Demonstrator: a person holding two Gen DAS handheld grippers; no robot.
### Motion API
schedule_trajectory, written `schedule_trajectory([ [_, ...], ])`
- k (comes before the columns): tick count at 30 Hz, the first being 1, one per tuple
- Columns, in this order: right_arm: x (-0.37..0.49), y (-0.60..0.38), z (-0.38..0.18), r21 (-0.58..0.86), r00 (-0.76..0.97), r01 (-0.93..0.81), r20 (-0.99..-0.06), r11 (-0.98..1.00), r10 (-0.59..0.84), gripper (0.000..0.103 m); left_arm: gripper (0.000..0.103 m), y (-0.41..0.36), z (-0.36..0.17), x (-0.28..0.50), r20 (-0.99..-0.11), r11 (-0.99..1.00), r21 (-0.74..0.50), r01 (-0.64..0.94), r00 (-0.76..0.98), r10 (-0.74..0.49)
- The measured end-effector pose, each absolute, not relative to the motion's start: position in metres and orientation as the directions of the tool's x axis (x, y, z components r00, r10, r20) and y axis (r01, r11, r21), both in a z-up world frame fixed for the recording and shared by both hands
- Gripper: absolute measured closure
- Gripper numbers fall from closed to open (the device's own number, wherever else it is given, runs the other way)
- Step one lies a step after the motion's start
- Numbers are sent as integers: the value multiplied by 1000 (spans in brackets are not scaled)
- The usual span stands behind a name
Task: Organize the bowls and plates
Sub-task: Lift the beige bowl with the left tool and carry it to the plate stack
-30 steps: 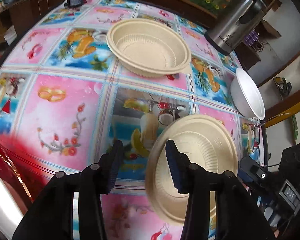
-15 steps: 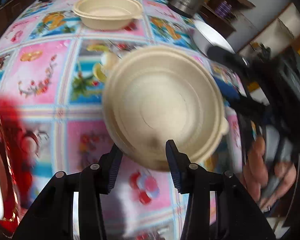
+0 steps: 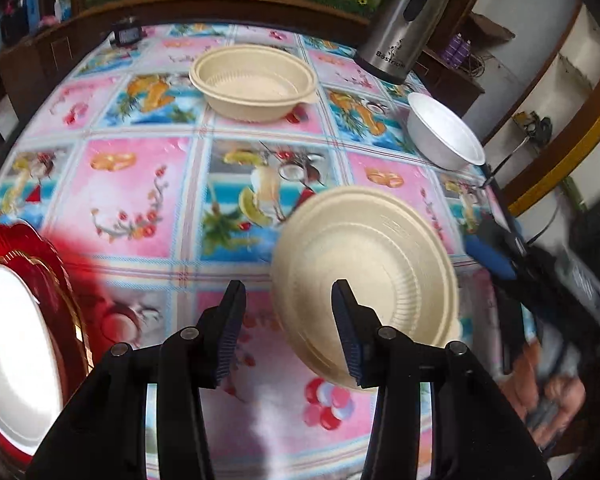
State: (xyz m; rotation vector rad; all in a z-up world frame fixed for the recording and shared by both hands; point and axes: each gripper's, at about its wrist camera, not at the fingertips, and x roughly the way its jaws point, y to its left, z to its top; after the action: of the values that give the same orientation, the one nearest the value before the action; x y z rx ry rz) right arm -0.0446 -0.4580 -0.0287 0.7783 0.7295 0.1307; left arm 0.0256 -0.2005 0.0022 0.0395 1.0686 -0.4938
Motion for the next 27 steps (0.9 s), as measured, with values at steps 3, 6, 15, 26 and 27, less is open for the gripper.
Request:
schedule_trajectory([
  [3,-82,-452,-26,653,763,152,-555,742,332,49,60,-209,4,30,-846,888,-100,448,431,-313],
  [6,-114,-450,-22,673,787,127,-516,729,338,47,61,-213,4,37,-842,879,-115,464,423,-334],
  [15,-120,-421,-41,756,724,137,-518,640,455,51,66,-224,-14,53,-854,877,-137,461,393,-340],
  [26,-92,-413,-48,645,704,196,-617,739,352,93,89,-214,-19,16,-849,836,-217,504,324,-417],
  [27,-93,-415,-46,638,705,199,-621,744,344,93,89,-214,-19,11,-847,831,-222,510,322,-424],
])
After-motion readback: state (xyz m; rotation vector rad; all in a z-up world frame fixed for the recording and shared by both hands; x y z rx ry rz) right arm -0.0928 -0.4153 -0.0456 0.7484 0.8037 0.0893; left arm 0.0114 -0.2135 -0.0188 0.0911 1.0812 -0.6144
